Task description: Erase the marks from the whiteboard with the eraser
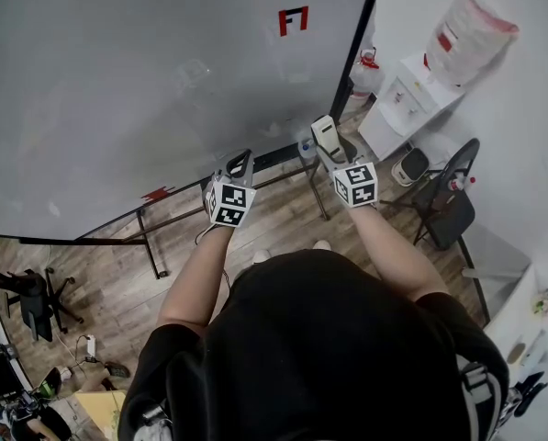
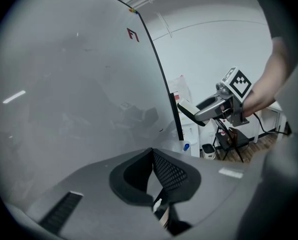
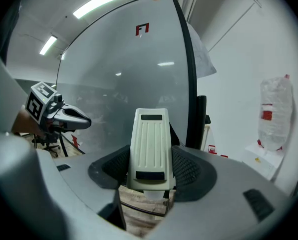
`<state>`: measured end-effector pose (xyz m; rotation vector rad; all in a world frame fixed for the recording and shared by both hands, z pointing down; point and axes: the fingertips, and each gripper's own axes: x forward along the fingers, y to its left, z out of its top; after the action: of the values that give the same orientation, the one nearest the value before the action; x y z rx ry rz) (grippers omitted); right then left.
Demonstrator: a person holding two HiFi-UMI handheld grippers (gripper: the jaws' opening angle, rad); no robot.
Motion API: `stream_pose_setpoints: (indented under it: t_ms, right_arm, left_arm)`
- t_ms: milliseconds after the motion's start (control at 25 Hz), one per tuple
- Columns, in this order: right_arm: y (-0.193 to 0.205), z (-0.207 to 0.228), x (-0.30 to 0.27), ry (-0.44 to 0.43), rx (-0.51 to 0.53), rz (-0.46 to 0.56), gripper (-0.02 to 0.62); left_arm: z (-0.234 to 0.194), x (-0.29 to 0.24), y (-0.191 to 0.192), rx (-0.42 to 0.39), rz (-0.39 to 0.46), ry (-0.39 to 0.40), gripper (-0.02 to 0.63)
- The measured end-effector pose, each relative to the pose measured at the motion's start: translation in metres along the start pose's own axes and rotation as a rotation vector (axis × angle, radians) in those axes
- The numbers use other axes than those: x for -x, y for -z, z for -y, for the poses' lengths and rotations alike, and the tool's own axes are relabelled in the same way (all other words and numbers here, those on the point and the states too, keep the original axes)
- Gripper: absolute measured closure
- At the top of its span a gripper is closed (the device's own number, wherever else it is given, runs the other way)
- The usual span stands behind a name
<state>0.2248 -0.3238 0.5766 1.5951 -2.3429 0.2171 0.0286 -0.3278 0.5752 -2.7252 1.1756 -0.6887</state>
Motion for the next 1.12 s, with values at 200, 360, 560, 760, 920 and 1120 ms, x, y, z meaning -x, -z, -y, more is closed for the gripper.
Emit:
stream_pose_setpoints:
  t_ms: [200,360,560,760,920,1120]
  right_arm:
    - [-0.001,0.002,-0.013,-0.018,0.025,-0.008,0.345]
    - [0.000,0.005,-0.021,-0.024,0.080,-0.014,0.345]
    - [0.007,0.006,-0.032,-0.042,0.158,-0.031,0.345]
    - [0.013,-0.001,-0.042,-0.074,0.225,-0.051,0.345]
    - [0.019,-0.006,-0.053,-0.104,0.297,-0.074,0.345]
    - [0.024,-0.007,-0.062,-0.131,0.471,-0.110,0.345]
  left_arm:
    - [-0.005,-0.003,0.004,0.001,-0.011,-0.011,0.594]
    - [-0.009,-0.003,0.005,0.004,-0.017,-0.020,0.594]
    - [-0.012,-0.005,0.013,0.012,-0.030,-0.031,0.595]
    - [-0.013,-0.005,0.021,0.027,-0.049,-0.040,0.595]
    - [-0.013,-0.005,0.028,0.038,-0.061,-0.048,0.594]
    - [-0.015,-0.002,0.037,0.064,-0.076,-0.068,0.595]
